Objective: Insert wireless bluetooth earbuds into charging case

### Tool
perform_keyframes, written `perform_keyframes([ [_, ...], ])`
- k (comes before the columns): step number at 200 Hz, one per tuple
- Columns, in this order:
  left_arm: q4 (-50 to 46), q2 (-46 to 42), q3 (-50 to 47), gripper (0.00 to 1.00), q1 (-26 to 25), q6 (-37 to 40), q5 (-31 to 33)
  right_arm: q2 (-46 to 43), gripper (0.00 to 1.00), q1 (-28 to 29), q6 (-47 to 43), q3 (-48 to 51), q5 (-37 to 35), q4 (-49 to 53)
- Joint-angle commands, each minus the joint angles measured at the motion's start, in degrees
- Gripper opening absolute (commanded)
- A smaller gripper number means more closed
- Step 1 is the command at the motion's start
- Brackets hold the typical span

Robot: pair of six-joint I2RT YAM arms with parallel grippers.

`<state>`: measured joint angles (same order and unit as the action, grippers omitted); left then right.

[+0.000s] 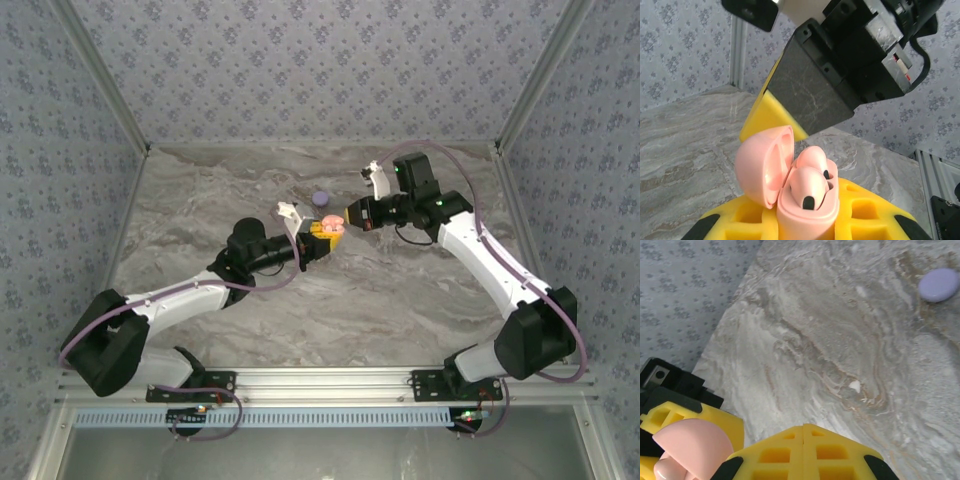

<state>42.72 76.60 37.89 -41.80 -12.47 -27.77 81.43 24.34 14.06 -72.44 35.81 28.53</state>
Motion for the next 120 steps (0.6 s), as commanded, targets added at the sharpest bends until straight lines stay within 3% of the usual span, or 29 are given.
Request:
perform_keyframes([
  [1,3.9,-0.6,1.5,0.06,-0.5,0.0,-2.6,0.3,0.02,-0.4,-0.5,0.5,5.9,-1.1],
  [120,3.3,0.5,0.1,0.06,-0.5,-1.0,-1.6,-2.3,0.02,-0.5,0.5,1.6,13.9,-5.6],
])
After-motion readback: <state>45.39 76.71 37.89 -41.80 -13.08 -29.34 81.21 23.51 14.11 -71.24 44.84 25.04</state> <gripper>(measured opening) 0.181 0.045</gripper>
